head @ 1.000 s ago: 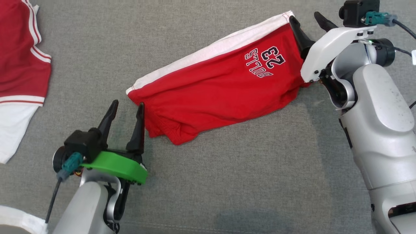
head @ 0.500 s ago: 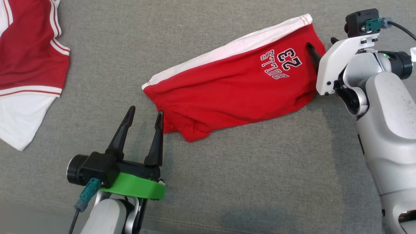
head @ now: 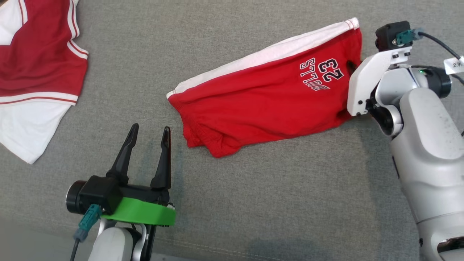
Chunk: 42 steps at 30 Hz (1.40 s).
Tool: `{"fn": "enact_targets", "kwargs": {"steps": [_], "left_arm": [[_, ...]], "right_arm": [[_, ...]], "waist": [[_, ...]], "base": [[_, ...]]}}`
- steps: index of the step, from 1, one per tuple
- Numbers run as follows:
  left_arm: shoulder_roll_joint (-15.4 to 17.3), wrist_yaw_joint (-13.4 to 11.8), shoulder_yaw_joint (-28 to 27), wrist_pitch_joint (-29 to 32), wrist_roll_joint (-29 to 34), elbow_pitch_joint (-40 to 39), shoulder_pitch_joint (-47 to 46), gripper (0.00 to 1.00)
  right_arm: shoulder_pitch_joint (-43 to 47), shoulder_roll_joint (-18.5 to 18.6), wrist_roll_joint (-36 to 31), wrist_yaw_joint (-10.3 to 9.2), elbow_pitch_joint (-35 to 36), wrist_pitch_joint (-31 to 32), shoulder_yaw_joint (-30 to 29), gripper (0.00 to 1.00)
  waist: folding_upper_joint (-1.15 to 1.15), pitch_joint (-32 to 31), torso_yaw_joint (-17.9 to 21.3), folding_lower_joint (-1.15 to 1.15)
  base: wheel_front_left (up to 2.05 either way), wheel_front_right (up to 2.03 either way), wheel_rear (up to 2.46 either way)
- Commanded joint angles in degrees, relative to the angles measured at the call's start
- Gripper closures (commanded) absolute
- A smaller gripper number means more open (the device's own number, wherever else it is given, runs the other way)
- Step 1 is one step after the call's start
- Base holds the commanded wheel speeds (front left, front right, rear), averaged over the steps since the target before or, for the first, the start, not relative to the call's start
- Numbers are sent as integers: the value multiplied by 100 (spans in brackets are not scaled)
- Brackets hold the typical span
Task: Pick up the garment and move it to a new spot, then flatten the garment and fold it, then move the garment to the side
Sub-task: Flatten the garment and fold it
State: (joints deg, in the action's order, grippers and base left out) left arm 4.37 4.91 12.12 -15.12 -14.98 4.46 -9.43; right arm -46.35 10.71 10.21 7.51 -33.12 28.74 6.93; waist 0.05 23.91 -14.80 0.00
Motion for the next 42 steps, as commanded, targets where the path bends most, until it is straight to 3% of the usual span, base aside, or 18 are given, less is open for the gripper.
{"fn": "enact_targets", "kwargs": {"steps": [1, 9, 14, 21, 27, 31, 36, 39, 42], "left_arm": [[-24, 42, -76, -3, 44, 37, 141, 0], [-63, 105, -372, -3, 297, 161, 578, 0], [-71, 131, -421, -4, 417, 155, 802, 0], [-85, 140, -511, -4, 510, 245, 1061, 0], [-121, 143, -437, -4, 399, 305, 1224, 0], [-133, 60, -406, -4, 374, 315, 1281, 0], [-143, -59, -359, -3, 369, 305, 1307, 0], [-144, -132, -288, -4, 426, 374, 1198, 0], [-144, -191, -169, -4, 417, 417, 1065, 0]], "right_arm": [[194, -113, 168, -4, -47, -120, -54, 100], [664, -378, 1100, -4, 131, -377, -355, 100], [1105, -271, 1578, -5, 316, -265, -667, 100], [1679, -19, 1595, -4, 158, -442, -1706, 100], [1752, 193, 1305, -1, 328, -818, -2622, 100], [1894, -75, 1614, -2, 977, -689, -2485, 100], [2307, -634, 1927, -2, 2149, -452, -1716, 100], [2468, -754, 2050, -2, 2289, -526, -1133, 100], [2488, -779, 2502, -2, 1995, -847, -515, 100]], "waist": [[-5, -232, 229, 0], [-5, -997, 1022, 0], [-5, -1248, 1337, 0], [-5, -1289, 1402, 0], [-5, -1363, 1140, 0], [-5, -1410, 1048, 0], [-5, -1367, 1039, 0], [-5, -1356, 1046, 0], [-5, -1337, 1012, 0]], "base": [[0, 0, 0], [0, 0, 0], [0, 0, 0], [0, 0, 0], [0, 0, 0], [0, 0, 0], [0, 0, 0], [0, 0, 0], [0, 0, 0]]}}
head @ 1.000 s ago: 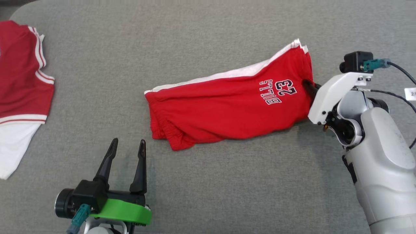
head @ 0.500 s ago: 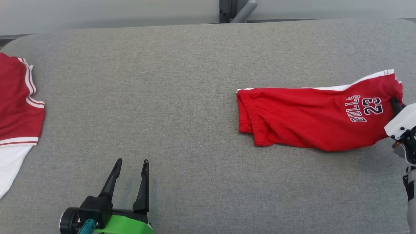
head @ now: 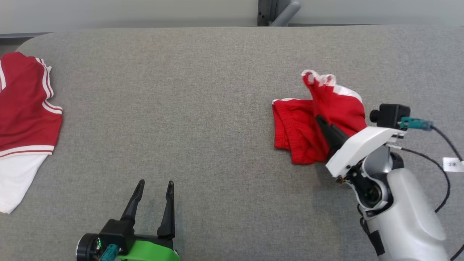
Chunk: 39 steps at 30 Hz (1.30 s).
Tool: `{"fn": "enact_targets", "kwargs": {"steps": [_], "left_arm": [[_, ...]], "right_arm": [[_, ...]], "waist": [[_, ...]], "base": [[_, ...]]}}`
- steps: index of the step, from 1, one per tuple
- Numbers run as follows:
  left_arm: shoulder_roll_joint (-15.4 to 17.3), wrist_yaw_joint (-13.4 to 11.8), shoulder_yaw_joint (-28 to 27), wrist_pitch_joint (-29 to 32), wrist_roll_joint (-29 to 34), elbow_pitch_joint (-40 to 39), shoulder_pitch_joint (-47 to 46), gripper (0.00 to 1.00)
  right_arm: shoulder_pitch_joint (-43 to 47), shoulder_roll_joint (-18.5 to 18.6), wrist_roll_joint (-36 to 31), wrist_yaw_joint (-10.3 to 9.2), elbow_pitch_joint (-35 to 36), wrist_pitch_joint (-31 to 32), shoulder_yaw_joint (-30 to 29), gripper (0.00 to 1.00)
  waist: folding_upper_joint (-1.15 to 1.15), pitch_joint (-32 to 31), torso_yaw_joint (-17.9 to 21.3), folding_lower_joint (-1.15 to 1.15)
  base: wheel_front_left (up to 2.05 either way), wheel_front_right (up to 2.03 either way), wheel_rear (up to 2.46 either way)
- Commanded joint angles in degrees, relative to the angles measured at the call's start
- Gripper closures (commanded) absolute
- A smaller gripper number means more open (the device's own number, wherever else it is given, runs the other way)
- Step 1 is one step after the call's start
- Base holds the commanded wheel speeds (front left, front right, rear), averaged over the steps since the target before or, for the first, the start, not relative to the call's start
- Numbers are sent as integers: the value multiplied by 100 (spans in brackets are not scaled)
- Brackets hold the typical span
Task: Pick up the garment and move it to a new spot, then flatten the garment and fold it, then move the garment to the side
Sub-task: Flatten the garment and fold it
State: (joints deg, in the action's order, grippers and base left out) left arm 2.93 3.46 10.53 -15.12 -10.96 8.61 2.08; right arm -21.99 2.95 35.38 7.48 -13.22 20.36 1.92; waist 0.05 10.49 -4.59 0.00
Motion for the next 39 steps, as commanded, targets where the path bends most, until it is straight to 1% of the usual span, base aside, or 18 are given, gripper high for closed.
{"fn": "enact_targets", "kwargs": {"steps": [1, 4, 6, 12, 14, 15, 16, 17, 20, 24, 27, 30, 31, 33, 35, 37, 39], "left_arm": [[1, -56, 24, -4, 15, 16, -112, 0], [0, -78, 120, -3, 55, 105, -146, 0], [1, -107, 162, -3, 52, 138, -164, 0], [1, -147, 348, -3, -39, 227, -147, 0], [1, -149, 396, -4, -57, 264, -173, 0], [1, -149, 405, -4, -55, 278, -183, 0], [1, -154, 406, -3, -60, 286, -193, 0], [1, -160, 397, -4, -68, 289, -202, 0], [1, -187, 372, -4, -77, 300, -189, 0], [1, -199, 340, -4, -151, 283, -71, 0], [0, -229, 308, -4, -211, 209, 25, 0], [0, -262, 277, -4, -254, 155, 124, 0], [0, -262, 277, -4, -254, 155, 124, 0], [1, -276, 248, -4, -275, 119, 179, 0], [2, -271, 233, -3, -285, 95, 220, 0], [1, -258, 226, -3, -279, 73, 226, 0], [2, -240, 218, -3, -267, 66, 204, 0]], "right_arm": [[0, 4, 88, 2, -134, -177, 125, 100], [-209, 1, 357, 2, -627, -603, 620, 100], [-366, 7, 493, 2, -985, -848, 846, 100], [-867, 3, 875, 2, -1893, -1405, 1458, 100], [-1084, 2, 1032, 2, -2237, -1592, 1780, 100], [-1151, 2, 1078, 2, -2321, -1650, 1901, 96], [-1189, -2, 1161, 2, -2371, -1696, 2019, 57], [-1220, -3, 1230, 2, -2418, -1759, 2119, 0], [-1278, 5, 1221, 2, -2447, -2090, 2266, 0], [-1031, -4, 936, 2, -2059, -2424, 2301, 0], [-663, 88, 566, 1, -1559, -2636, 1877, 0], [-187, 254, -55, 2, -1022, -2721, 1345, 0], [-187, 254, -55, 2, -1022, -2721, 1345, 0], [142, 245, -346, 2, -656, -2674, 924, 0], [418, 414, -852, 1, -358, -2658, 502, 0], [665, 378, -1214, 2, -162, -2625, 140, 0], [821, 349, -1568, 2, -27, -2601, -74, 0]], "waist": [[-5, 13, -19, 0], [-5, 23, -43, 0], [-5, 34, -52, 0], [-5, 52, -92, 0], [-5, 50, -91, 0], [-5, 45, -90, 0], [-5, 39, -88, 0], [-5, 32, -83, 0], [-5, 0, -66, 0], [-5, -62, -35, 0], [-5, -108, 1, 0], [-5, -159, 59, 0], [-5, -159, 59, 0], [-5, -183, 96, 0], [-5, -195, 110, 0], [-5, -204, 103, 0], [-5, -198, 80, 0]], "base": [[0, 0, 0], [0, 0, 0], [0, 0, 0], [0, 0, 0], [0, 0, 0], [0, 0, 0], [0, 0, 0], [0, 0, 0], [0, 0, 0], [0, 0, 0], [0, 0, 0], [0, 0, 0], [0, 0, 0], [0, 0, 0], [0, 0, 0], [0, 0, 0], [0, 0, 0]]}}
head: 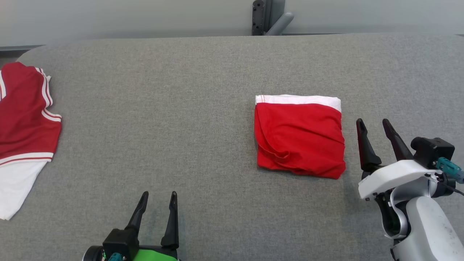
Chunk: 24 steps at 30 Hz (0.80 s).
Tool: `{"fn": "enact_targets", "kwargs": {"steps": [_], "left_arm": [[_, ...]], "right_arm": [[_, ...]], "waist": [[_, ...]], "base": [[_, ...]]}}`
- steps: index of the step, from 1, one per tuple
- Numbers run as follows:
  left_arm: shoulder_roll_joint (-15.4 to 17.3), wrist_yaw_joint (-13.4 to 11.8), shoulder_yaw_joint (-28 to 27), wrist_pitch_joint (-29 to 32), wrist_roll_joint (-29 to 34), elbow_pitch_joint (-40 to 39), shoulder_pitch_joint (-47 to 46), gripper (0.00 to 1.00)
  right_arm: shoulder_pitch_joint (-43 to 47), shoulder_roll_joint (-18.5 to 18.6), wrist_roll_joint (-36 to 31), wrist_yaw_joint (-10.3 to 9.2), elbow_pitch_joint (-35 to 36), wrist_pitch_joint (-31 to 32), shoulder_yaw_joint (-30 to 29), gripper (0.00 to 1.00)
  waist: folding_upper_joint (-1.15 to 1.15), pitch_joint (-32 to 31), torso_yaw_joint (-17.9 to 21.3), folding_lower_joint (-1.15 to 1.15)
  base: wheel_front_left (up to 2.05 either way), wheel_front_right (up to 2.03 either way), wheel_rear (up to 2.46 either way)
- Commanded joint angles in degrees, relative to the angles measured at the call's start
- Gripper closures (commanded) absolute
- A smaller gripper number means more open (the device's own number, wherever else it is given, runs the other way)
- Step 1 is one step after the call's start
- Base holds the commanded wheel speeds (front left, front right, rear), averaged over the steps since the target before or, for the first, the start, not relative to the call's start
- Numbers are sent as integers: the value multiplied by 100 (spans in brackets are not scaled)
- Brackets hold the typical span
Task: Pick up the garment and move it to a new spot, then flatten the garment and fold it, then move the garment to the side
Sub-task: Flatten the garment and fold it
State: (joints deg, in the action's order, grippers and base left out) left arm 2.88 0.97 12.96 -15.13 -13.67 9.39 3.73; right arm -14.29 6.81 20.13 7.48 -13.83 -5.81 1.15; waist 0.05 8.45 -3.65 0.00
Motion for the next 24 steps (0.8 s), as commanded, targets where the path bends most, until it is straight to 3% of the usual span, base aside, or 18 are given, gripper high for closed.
{"fn": "enact_targets", "kwargs": {"steps": [1, 2, 3, 9, 16, 24], "left_arm": [[6, 15, -30, -2, 6, -15, 22, 0], [6, 27, -29, -3, 8, -12, 2, 0], [6, 36, -32, -3, 9, -6, -18, 0], [6, 52, 35, -3, -38, 30, -140, 0], [6, 27, 84, -2, -108, 65, -189, 0], [6, -8, 76, -3, -202, 21, -223, 0]], "right_arm": [[108, -68, -147, 2, 61, 25, -96, 0], [141, -82, -251, 2, 74, 2, -200, 65], [160, -99, -326, 2, 59, 5, -269, 100], [-98, -223, -607, 2, -293, 110, -74, 100], [-475, -321, -960, 2, -1196, 101, 694, 100], [-717, -384, -426, 0, -1960, 83, 1768, 100]], "waist": [[-5, 12, -29, 0], [-5, 17, -52, 0], [-5, 27, -77, 0], [-5, 123, -275, 0], [-5, 188, -451, 0], [-5, 181, -632, 0]], "base": [[0, 0, 0], [0, 0, 0], [0, 0, 0], [0, 0, 0], [0, 0, 0], [0, 0, 0]]}}
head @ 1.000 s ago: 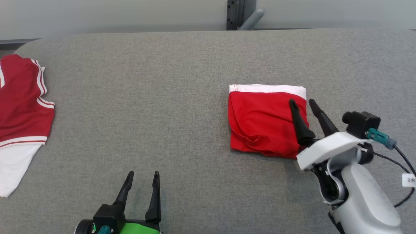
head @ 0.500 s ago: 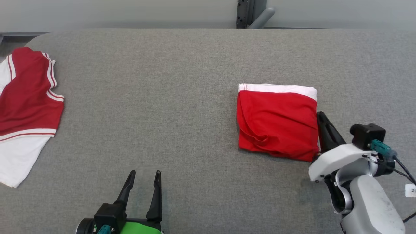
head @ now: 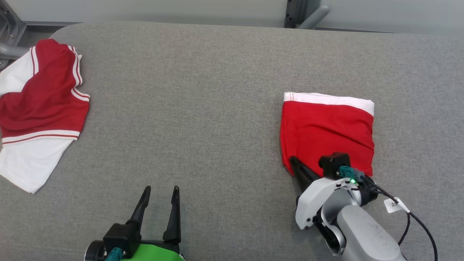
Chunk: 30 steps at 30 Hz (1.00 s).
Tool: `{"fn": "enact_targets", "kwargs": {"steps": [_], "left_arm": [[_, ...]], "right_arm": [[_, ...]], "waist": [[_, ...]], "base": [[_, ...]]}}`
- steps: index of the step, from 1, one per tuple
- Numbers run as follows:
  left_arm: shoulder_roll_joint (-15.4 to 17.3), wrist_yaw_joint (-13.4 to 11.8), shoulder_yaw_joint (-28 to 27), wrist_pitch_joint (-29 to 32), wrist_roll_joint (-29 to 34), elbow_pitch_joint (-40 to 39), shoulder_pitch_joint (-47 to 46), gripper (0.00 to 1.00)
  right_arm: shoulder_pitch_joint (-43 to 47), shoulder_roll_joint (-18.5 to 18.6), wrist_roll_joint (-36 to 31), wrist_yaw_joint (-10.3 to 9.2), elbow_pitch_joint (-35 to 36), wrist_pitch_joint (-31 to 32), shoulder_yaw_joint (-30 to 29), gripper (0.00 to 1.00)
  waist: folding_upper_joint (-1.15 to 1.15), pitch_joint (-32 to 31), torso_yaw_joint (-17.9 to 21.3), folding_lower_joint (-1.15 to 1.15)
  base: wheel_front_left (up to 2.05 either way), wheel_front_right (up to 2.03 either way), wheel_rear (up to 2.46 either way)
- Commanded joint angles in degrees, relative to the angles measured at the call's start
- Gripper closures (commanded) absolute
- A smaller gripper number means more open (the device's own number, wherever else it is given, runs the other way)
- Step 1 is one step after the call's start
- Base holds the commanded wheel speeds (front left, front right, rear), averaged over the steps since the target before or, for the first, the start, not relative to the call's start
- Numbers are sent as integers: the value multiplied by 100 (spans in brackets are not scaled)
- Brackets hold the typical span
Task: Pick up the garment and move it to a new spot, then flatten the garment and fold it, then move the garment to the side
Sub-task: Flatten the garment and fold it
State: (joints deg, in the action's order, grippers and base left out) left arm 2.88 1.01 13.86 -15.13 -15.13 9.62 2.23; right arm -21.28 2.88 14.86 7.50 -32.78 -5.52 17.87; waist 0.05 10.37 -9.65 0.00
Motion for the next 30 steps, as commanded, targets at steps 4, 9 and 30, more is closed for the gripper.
{"fn": "enact_targets", "kwargs": {"steps": [4, 9, 30], "left_arm": [[6, -62, -131, -2, -146, -46, -31, 0], [6, -95, -284, -3, -124, -129, 108, 0], [7, 268, -1181, -3, 297, -250, 743, 0]], "right_arm": [[-92, 12, 479, -3, -222, 65, 563, 100], [-64, 12, 603, -3, -147, -259, 867, 100], [2083, 100, -1409, -3, 2283, -967, -2602, 0]], "waist": [[-5, -98, -51, 0], [-5, -292, 46, 0], [-5, -1042, 447, 0]], "base": [[0, 0, 0], [0, 0, 0], [0, 0, 0]]}}
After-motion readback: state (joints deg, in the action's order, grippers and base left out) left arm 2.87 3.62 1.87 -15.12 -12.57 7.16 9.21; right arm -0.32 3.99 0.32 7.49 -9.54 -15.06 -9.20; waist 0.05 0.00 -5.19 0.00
